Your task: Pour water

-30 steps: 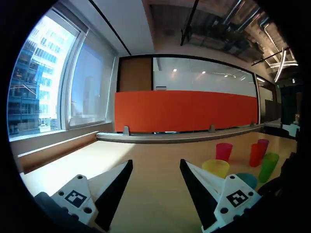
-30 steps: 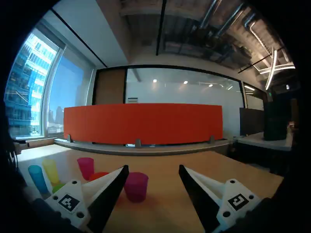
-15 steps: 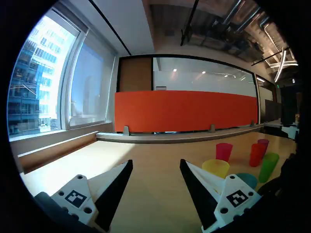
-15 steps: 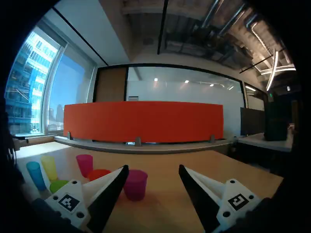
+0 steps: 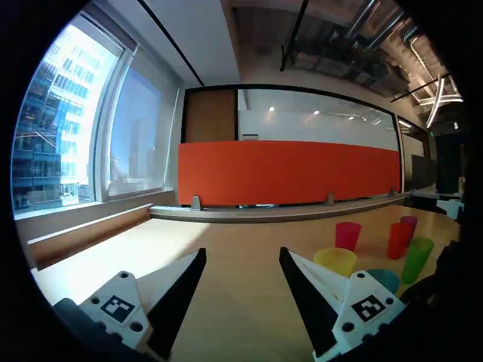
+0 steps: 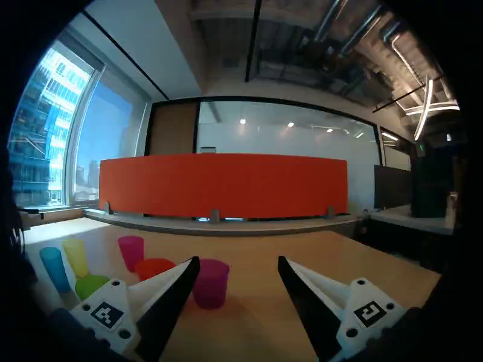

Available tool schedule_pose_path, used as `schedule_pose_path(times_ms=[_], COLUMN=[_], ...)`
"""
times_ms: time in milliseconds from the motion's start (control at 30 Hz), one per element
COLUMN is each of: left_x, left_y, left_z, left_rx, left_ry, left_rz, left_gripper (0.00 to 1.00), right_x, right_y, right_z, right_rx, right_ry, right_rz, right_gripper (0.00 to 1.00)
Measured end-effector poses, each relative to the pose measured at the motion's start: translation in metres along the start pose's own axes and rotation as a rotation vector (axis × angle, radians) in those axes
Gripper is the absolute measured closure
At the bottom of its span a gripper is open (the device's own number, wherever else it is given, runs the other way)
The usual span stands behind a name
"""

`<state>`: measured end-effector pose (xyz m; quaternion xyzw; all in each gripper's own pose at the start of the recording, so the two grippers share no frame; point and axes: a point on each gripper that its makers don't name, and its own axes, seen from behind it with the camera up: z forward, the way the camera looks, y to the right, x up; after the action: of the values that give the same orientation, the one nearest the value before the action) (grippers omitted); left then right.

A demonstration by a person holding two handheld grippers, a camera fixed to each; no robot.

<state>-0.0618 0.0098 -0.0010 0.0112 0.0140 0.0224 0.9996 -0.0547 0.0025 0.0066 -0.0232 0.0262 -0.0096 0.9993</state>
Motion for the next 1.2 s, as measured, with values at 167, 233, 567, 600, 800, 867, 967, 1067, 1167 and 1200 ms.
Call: schedule_pose_path(times_ms=[167,233,567,600,800,867,967,1067,1167,1200], left_x=[-0.0001,-0.0003,0.0002,0.0002,-0.0003,-0.0003,-0.0002,-0.0004,-0.0006,-0.0006], left_y=[0.0002,0.0001,0.0002,0.0002,0.0003,0.0001,-0.0002,-0.0004,-0.0005,-0.0006], left_z=[-0.0009,-0.0014,-0.0003,-0.0001,0.0003,0.0002,0.0000,-0.0001,-0.0009,-0.0012], left_rx=[0.000,0.000,0.000,0.000,0.000,0.000,0.000,0.000,0.000,0.001], left_ry=[0.000,0.000,0.000,0.000,0.000,0.000,0.000,0.000,0.000,0.000], left_rz=[0.000,0.000,0.000,0.000,0.000,0.000,0.000,0.000,0.000,0.000], left_gripper=[0.11,0.11,0.11,0.11,0.11,0.11,0.11,0.11,0.11,0.11], right_x=[-0.0052,-0.0058,-0.0052,-0.0053,-0.0052,-0.0055,-0.0057,-0.0051,-0.0048,-0.0047], right_y=[0.0012,0.0012,0.0007,0.0002,-0.0018,-0.0017,-0.0016,-0.0016,-0.0018,-0.0019], right_z=[0.0014,0.0018,0.0023,0.0024,0.0022,0.0022,0.0022,0.0023,0.0022,0.0022], right_rx=[0.001,0.003,0.007,0.009,0.019,0.019,0.019,0.019,0.019,0.019], right_ry=[-0.013,-0.017,-0.022,-0.022,-0.023,-0.024,-0.024,-0.024,-0.024,-0.024], right_rz=[0.006,0.006,0.007,0.007,0.007,0.007,0.007,0.007,0.007,0.007], right_gripper=[0.00,0.00,0.01,0.01,0.00,0.00,0.00,0.00,0.00,0.00])
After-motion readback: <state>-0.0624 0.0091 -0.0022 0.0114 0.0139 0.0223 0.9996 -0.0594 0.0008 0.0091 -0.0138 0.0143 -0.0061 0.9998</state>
